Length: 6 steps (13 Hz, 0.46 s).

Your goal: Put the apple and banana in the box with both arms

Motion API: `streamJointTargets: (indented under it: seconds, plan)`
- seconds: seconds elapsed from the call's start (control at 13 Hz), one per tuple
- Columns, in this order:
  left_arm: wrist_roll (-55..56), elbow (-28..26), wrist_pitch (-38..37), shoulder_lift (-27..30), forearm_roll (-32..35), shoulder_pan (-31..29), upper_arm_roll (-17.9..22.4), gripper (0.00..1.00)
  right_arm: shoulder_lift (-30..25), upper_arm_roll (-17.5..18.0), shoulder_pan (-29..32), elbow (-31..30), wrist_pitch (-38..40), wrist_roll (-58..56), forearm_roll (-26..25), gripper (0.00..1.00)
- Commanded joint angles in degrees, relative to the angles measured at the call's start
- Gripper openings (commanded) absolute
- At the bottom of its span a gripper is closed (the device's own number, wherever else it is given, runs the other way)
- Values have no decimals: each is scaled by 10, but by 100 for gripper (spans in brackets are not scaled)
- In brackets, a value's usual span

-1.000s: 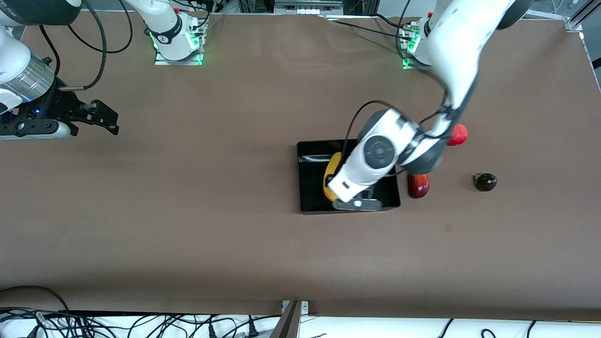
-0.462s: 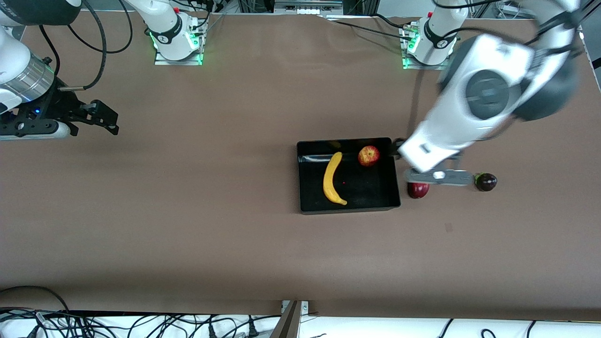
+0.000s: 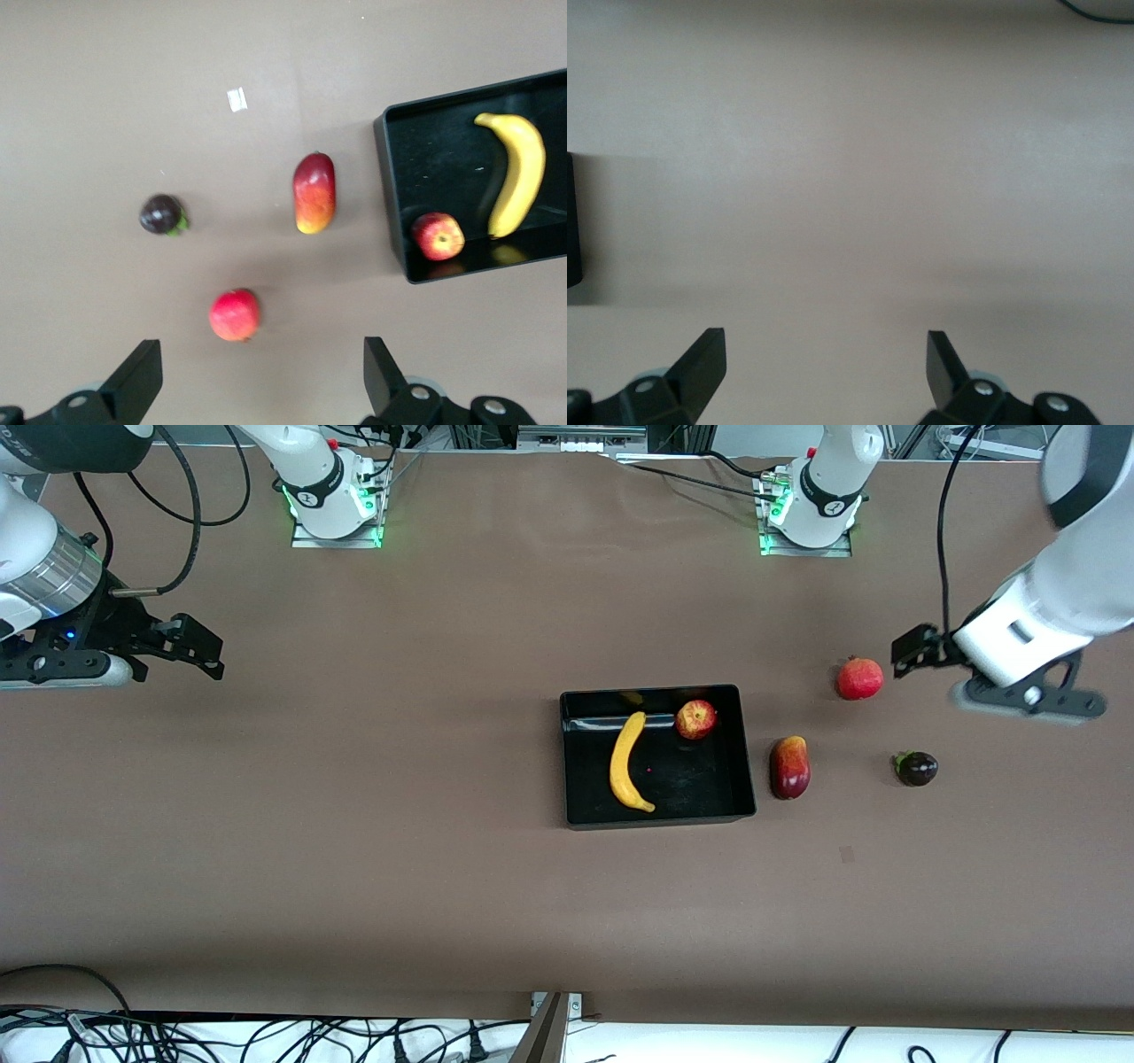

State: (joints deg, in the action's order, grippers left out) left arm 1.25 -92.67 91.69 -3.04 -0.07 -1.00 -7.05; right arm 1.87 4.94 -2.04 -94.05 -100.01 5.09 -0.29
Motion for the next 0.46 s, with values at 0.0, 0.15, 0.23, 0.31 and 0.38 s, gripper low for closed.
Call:
streamJointTargets:
  seconds: [0.0,0.15,0.23,0.31,0.38]
  plan:
    - [18,-140,95,102,-23,-9,12,100,1,7,6,8,6,-3,-9,100]
    - [17,-122,88,88,-24,-8,25,100,1,7,6,8,6,-3,-9,100]
    - [17,-118,82,85,-24,-3,27,100,1,7,6,8,6,-3,-9,100]
    - [18,-117,81,86,-24,0,29,100,1,7,6,8,6,-3,-9,100]
    - [18,-115,80,85,-23,3,29,100,1,7,6,8,5,-3,-9,100]
